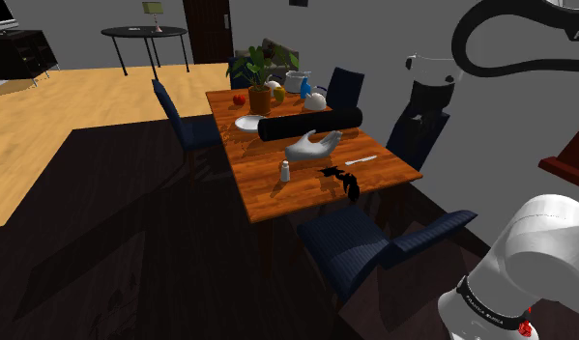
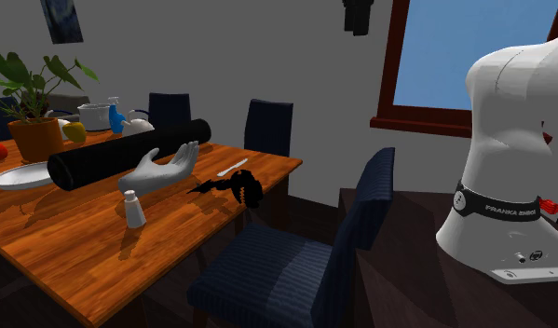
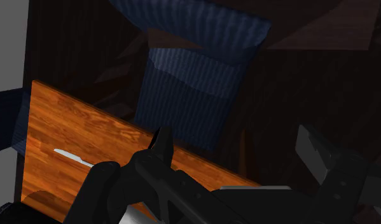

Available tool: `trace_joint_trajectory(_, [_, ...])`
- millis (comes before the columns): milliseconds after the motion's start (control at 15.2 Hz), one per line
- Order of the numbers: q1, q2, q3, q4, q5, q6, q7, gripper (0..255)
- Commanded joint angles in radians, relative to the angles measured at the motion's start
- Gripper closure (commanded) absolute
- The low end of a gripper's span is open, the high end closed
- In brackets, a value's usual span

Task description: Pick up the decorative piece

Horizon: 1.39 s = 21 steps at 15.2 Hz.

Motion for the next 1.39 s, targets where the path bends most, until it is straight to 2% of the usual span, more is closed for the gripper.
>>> trace_joint_trajectory(0, [0.000,0.000,0.000,0.000,0.000,0.000,0.000,0])
trace_joint_trajectory(660, [-0.067,0.328,-0.077,0.027,-0.031,0.293,0.021,0])
trace_joint_trajectory(1320, [-0.116,0.704,-0.147,0.184,-0.019,0.505,0.021,0])
